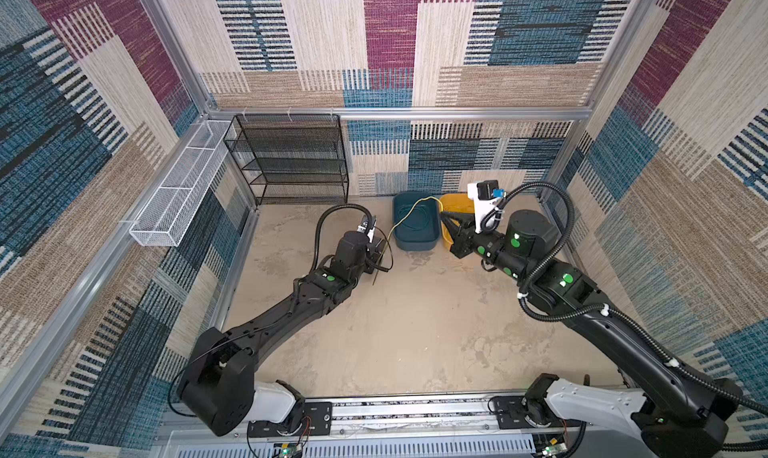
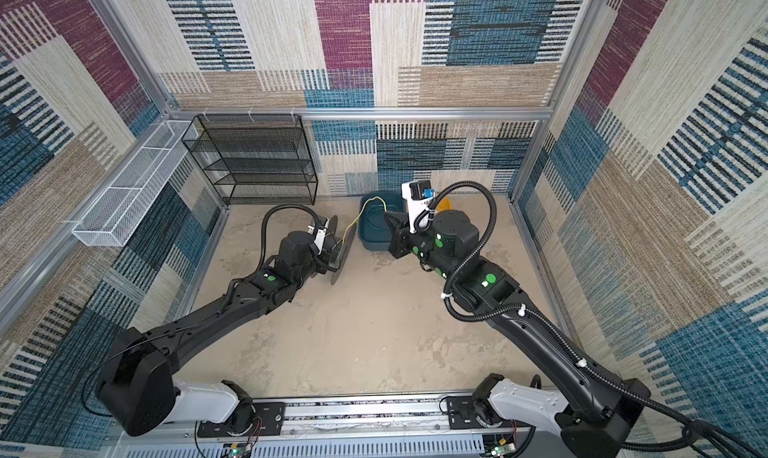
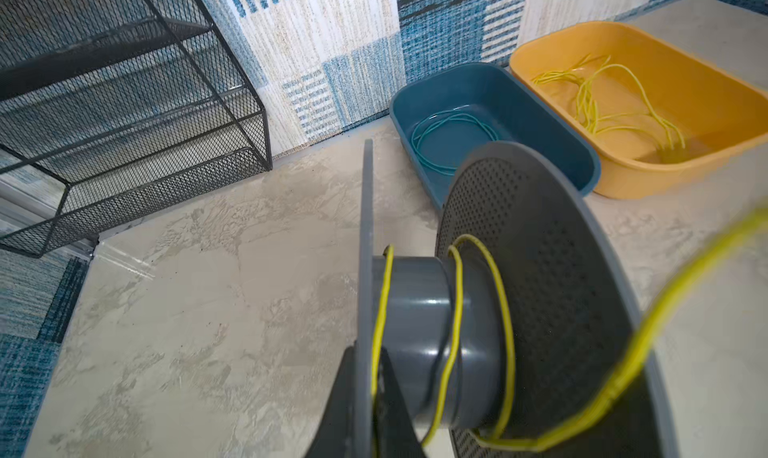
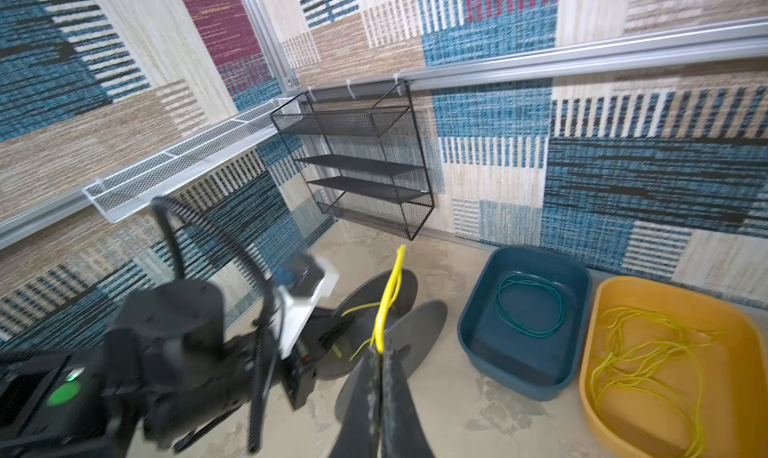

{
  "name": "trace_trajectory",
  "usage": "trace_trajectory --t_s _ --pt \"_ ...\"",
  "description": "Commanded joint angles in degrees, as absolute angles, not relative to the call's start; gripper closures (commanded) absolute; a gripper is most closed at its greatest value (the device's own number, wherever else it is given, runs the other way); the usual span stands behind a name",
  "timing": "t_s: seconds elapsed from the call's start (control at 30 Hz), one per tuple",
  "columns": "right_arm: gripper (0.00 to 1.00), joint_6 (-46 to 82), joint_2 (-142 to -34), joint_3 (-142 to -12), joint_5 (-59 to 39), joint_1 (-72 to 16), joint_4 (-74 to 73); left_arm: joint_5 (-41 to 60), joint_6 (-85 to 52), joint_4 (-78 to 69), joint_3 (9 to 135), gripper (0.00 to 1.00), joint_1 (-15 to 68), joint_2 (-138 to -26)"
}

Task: Wrap the cables

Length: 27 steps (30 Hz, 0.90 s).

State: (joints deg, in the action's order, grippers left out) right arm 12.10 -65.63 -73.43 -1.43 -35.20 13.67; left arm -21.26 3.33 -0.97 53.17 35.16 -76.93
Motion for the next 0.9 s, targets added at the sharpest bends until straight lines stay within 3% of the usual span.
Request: trace_trajectory --t_s 0.0,0.17,0.43,0.67,0.87 --pt "1.00 11.62 -68.73 -76.36 -6.24 -29.72 8.64 -23.15 4.84 -0.10 50.43 1.00 37.07 -72.57" --pt "1.00 14.85 -74.45 -78.32 -13.56 -19.63 4.77 -24.13 2.56 5.83 46.41 1.00 40.17 -64.97" --pt "1.00 17.91 -85.65 -82.33 -19.26 -12.22 0.94 -24.12 -3.26 13.81 44.26 1.00 46.09 -56.60" --pt "1.00 18.05 -92.48 -79.80 -21.52 -10.31 -2.38 -19.92 -4.09 21.39 47.38 1.00 46.33 -48.61" --pt "1.00 19.34 -94.33 -70.07 -22.21 -10.26 -8.13 -16.02 -5.33 23.66 53.79 1.00 45.93 -47.55"
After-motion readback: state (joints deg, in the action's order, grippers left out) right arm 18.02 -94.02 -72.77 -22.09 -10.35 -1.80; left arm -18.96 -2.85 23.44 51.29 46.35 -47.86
